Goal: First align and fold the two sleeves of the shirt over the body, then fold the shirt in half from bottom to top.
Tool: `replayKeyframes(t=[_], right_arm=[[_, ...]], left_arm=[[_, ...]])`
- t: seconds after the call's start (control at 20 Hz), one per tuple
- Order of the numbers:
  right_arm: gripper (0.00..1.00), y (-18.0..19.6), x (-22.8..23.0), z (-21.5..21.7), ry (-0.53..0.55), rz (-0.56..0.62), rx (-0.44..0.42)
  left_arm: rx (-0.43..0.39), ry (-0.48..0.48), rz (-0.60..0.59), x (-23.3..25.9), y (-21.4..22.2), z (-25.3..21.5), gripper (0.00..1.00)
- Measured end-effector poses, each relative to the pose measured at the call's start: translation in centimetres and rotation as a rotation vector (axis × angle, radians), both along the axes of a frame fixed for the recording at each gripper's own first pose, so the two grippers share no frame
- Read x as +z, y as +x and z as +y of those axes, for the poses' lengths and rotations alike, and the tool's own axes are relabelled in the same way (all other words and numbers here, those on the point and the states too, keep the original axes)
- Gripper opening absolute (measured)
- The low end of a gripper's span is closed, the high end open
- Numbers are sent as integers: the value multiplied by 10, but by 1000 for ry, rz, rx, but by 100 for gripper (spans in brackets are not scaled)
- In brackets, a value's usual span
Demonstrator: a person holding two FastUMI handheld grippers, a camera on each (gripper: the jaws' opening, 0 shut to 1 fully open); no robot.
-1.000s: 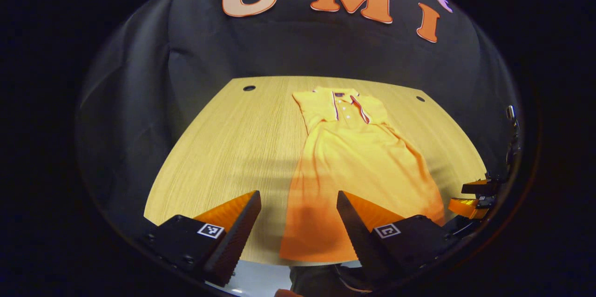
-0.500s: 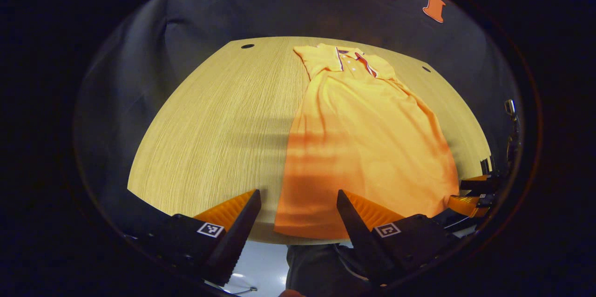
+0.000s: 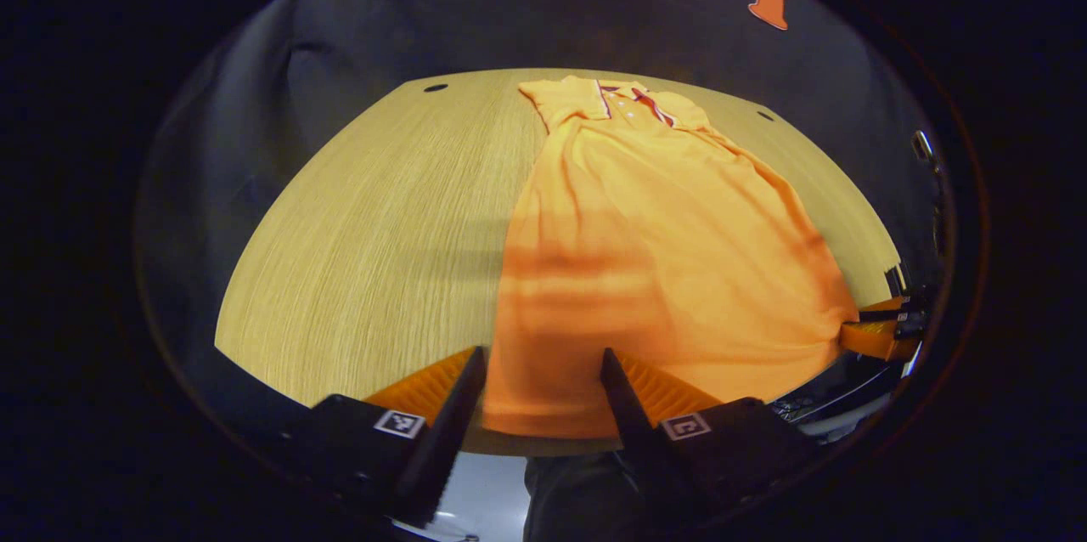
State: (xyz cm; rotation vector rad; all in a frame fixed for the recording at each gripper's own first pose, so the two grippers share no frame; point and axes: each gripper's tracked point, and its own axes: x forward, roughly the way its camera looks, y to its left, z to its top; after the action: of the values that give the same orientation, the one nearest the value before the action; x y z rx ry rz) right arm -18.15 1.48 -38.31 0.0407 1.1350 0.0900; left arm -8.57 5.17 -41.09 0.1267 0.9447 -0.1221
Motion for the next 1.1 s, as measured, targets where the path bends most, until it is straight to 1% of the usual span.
replayKeyframes(t=[0.05, 0.1, 0.2, 0.3, 0.35, 0.4, 0.5, 0.65, 0.7, 0.8, 0.9, 1.1], right_arm=[[17, 2, 0, 3, 19, -6, -13], [17, 3, -1, 10, 45, -8, -12], [16, 5, -1, 15, 96, -8, -12], [5, 7, 0, 19, 173, -15, -88], [5, 10, 0, 19, 188, -24, -110], [5, 10, 2, 20, 204, -29, -111], [5, 17, 9, 17, 207, -59, -115], [4, 43, 35, 21, 319, -144, -188], [4, 51, 40, 16, 324, -163, -202], [4, 65, 49, 12, 335, -192, -205], [4, 82, 68, 13, 375, -231, -213], [3, 119, 96, 8, 379, -297, -185]], left_arm=[[-10, -5, 0, -3, 3, -4, 72], [-12, -11, -6, -2, 2, -9, 51], [-28, 13, 4, -2, 4, -10, 8], [-30, -31, 35, -2, 2, -16, 10], [0, -36, 29, -4, 8, -12, 10], [4, -53, 29, 1, 7, -11, 1], [5, -59, 9, 13, 13, -11, 1], [-14, -61, -47, 38, 32, -16, 1], [-18, -54, -72, 47, 40, -15, 1], [-25, -47, -112, 62, 58, -15, 1], [-15, -66, -129, 75, 74, -15, 1], [-25, -98, -175, 103, 110, -20, 1]])
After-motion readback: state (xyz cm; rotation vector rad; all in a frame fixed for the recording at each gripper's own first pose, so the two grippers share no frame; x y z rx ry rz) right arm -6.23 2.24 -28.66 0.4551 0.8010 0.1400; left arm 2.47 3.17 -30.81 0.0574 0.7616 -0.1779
